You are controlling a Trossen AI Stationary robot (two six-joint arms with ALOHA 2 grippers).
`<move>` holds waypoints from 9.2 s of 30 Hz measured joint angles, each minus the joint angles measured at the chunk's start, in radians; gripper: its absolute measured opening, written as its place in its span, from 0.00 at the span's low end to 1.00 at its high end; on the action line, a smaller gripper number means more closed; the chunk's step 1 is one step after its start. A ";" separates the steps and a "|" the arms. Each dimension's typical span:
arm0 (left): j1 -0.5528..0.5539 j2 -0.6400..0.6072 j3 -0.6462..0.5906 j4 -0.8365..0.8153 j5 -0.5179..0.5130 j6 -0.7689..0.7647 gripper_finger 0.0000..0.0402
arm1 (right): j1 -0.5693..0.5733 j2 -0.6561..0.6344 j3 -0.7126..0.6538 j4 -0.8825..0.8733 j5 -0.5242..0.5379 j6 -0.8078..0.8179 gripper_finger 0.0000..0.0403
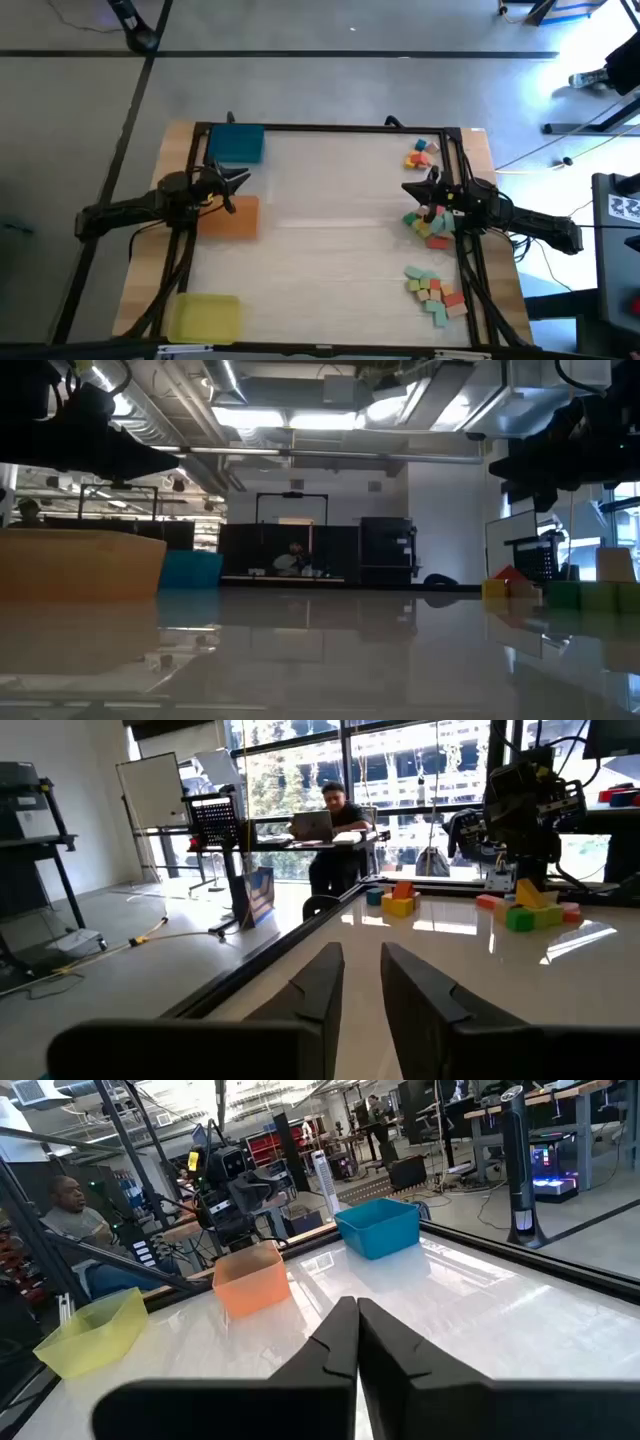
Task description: Sort blocks by size
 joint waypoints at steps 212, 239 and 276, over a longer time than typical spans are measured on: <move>-0.169 2.751 2.230 0.141 0.205 -0.072 0.60 | 0.000 0.000 0.020 -0.024 0.046 -0.159 0.02; -0.188 2.552 2.228 -0.555 0.203 -0.005 0.60 | 0.000 0.000 0.020 -0.049 0.045 -0.158 0.02; -0.209 2.537 2.043 -0.335 0.221 0.123 0.55 | 0.000 0.000 0.020 -0.050 0.045 -0.159 0.02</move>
